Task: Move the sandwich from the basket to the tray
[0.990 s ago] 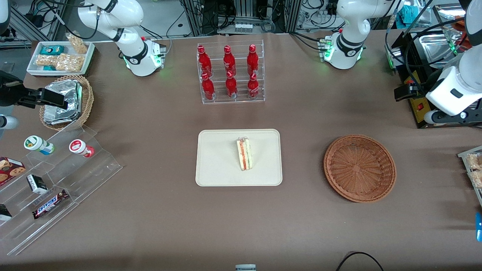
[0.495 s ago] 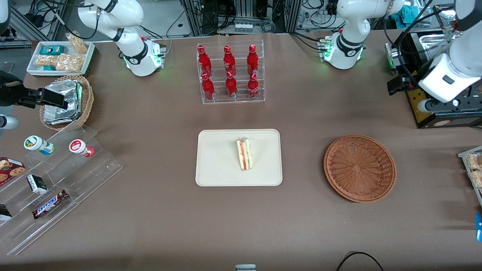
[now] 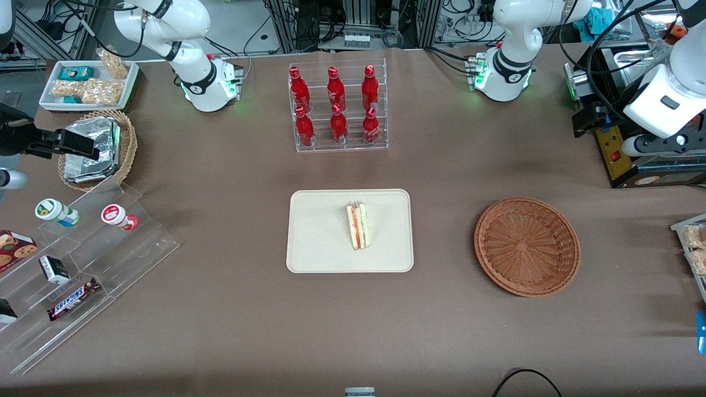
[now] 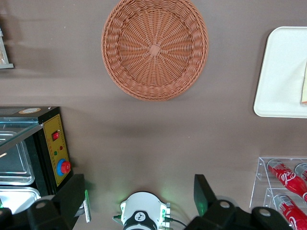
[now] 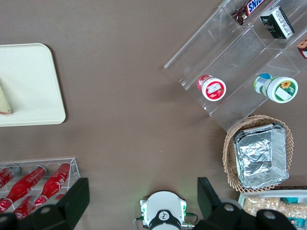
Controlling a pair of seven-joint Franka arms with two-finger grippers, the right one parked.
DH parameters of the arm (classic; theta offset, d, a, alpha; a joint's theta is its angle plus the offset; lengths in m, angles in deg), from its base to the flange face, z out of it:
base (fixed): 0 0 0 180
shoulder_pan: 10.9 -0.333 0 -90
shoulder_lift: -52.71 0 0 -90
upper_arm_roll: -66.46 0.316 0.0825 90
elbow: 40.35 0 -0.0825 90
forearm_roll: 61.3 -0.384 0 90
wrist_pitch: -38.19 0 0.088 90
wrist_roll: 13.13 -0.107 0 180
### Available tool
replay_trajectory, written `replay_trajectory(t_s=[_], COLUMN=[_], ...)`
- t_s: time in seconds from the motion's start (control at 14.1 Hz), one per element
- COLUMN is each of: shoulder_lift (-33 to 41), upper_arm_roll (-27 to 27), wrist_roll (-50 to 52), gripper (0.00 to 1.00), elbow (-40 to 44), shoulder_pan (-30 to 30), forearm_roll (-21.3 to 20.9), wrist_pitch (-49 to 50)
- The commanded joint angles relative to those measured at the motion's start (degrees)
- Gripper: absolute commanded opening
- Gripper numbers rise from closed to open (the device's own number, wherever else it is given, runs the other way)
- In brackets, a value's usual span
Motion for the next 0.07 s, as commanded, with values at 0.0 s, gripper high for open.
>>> replay_trajectory(t_s=[0.0], shoulder_lift=[-1.94], upper_arm_roll=[-0.15], wrist_roll=[0.26], gripper=[1.0], elbow=[3.71], shoulder_pan=[-0.25], forearm_roll=[0.36], wrist_pitch=[2.01])
